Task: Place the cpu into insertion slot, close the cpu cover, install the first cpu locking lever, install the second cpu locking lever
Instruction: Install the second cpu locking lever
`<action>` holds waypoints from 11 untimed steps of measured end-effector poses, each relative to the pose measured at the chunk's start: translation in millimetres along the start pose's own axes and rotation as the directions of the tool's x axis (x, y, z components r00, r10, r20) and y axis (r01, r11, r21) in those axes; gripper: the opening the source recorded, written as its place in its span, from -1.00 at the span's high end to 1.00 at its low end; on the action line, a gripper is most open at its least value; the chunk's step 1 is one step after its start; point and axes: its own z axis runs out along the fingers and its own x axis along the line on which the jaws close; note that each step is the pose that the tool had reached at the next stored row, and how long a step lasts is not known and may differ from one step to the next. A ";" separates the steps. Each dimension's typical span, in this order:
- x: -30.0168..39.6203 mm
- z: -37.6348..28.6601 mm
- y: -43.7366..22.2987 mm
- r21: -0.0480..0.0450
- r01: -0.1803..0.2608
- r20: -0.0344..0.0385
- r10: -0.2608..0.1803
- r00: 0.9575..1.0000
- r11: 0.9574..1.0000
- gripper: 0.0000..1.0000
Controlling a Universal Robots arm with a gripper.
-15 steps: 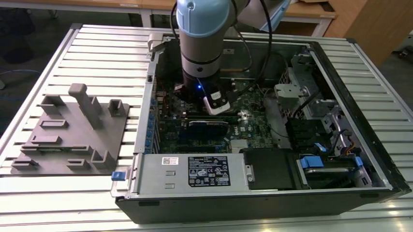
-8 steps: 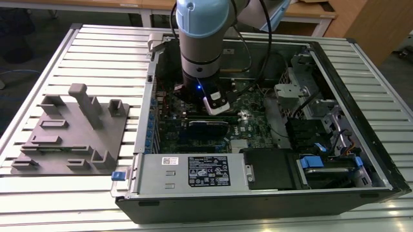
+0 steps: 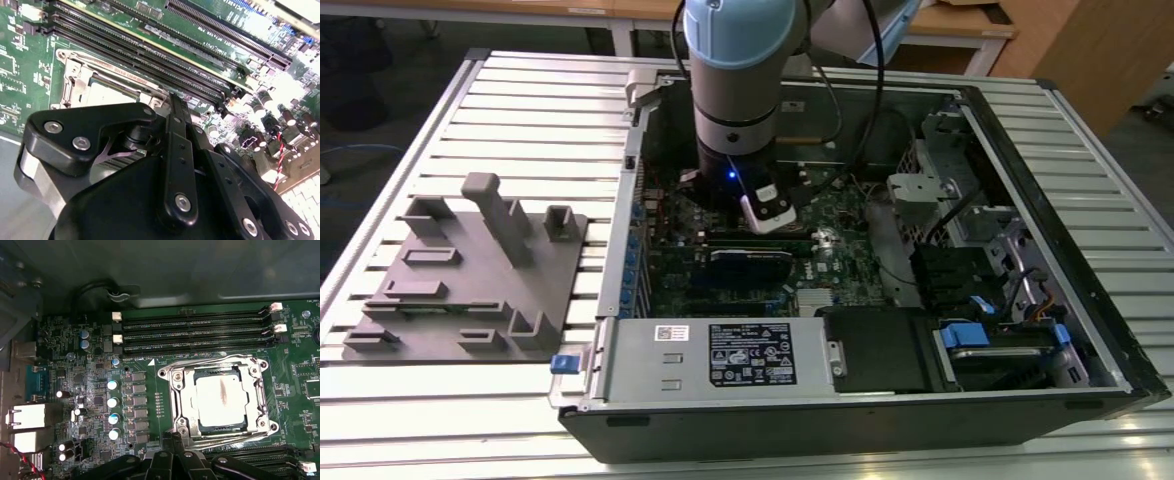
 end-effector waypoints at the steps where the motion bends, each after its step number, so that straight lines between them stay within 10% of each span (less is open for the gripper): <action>1: 0.0 0.0 0.0 0.000 0.000 0.000 0.000 1.000 1.000 0.80; 11: 1.2 5.6 -1.1 -0.011 0.000 0.000 0.000 1.000 1.000 0.80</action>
